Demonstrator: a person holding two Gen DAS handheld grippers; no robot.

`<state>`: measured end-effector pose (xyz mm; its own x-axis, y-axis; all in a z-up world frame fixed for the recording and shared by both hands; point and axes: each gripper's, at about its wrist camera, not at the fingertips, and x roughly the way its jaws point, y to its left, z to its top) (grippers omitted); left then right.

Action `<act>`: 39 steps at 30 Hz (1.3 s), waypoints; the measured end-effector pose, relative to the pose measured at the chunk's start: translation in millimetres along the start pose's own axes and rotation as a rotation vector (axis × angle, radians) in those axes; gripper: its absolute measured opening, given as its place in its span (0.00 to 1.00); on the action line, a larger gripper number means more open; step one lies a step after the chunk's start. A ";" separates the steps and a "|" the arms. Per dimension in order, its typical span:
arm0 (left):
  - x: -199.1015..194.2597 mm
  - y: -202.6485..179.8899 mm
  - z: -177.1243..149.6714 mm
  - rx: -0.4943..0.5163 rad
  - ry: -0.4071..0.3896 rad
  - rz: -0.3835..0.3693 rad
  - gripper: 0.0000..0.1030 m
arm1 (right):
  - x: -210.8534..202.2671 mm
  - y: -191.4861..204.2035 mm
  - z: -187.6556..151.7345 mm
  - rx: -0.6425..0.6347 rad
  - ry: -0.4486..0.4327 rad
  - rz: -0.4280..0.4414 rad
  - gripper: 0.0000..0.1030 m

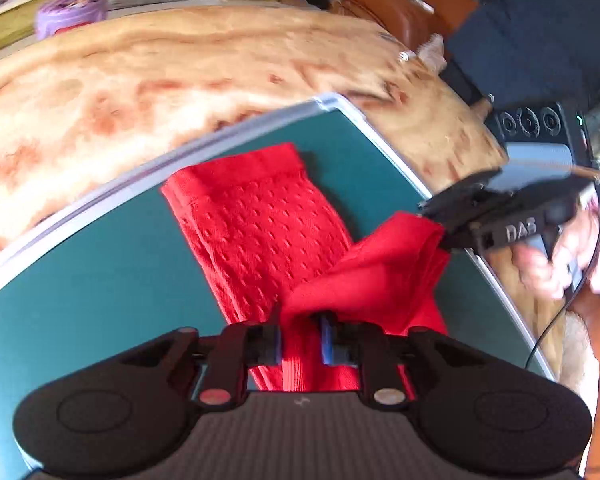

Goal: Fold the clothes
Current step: 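Lower the folded end onto the strip and open both grippers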

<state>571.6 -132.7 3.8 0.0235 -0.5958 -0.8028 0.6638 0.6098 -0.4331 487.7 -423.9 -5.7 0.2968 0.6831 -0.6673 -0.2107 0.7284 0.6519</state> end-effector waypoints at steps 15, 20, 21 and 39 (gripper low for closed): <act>-13.4 12.0 1.2 -0.057 -0.160 0.036 0.21 | 6.7 -0.4 6.6 -0.010 -0.159 -0.009 0.21; -27.5 13.7 6.7 -0.055 -0.183 -0.031 0.11 | 3.5 0.1 14.7 0.025 -0.175 0.052 0.10; -31.4 14.8 9.3 -0.051 -0.187 -0.045 0.11 | 1.9 1.8 17.8 0.027 -0.185 0.076 0.10; -17.6 44.7 17.4 -0.134 -0.195 0.228 0.44 | 31.5 -35.5 34.0 0.210 -0.292 -0.134 0.18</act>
<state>613.8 -104.1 5.7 0.3118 -0.5172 -0.7971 0.5213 0.7945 -0.3116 536.2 -430.1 -37.7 0.5683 0.5164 -0.6406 0.0348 0.7628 0.6457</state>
